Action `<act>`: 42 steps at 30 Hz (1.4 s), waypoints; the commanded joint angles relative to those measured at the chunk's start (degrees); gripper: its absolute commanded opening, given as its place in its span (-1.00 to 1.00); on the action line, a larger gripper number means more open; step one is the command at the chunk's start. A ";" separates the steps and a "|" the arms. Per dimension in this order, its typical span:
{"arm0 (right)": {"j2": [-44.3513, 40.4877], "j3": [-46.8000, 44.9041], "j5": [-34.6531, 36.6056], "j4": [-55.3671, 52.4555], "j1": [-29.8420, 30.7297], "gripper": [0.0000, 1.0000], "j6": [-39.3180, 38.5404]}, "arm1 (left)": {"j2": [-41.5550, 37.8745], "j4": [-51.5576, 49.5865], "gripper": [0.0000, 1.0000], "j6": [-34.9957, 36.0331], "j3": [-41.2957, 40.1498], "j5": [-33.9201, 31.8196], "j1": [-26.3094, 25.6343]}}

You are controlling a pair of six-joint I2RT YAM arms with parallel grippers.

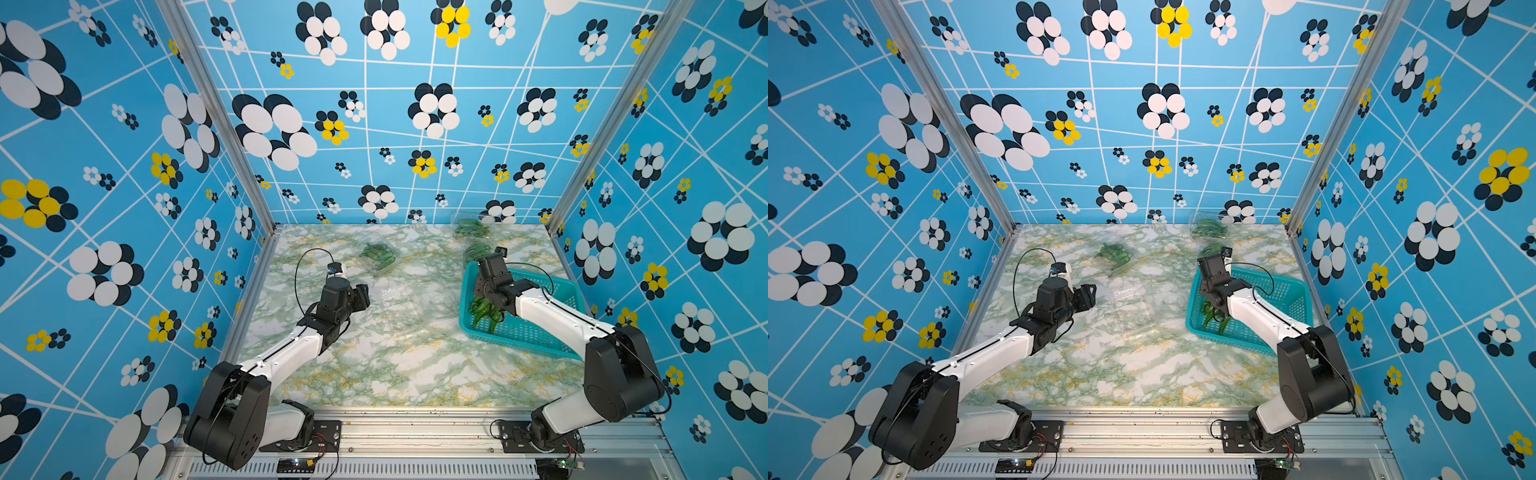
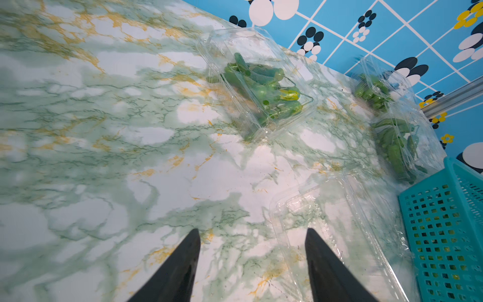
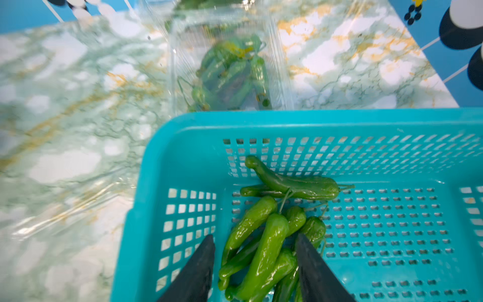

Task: Take small green peppers out of containers
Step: Place the green pepper in the basket, then move the packing box to the center of the board.

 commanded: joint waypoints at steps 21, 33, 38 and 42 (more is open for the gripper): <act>25.17 38.79 -14.73 -8.54 16.23 0.13 -5.63 | 41.80 -20.40 0.32 6.94 54.14 20.53 13.26; 44.12 59.88 -23.53 -8.48 13.72 0.18 9.09 | 59.77 -25.67 0.33 6.85 72.82 24.57 15.82; 52.37 69.84 -26.26 -11.53 12.68 0.18 14.17 | 60.62 -23.70 0.34 6.23 72.24 24.93 15.94; 53.90 70.33 -22.86 -12.01 12.59 0.19 13.58 | 59.83 -21.97 0.34 5.58 70.34 25.32 15.90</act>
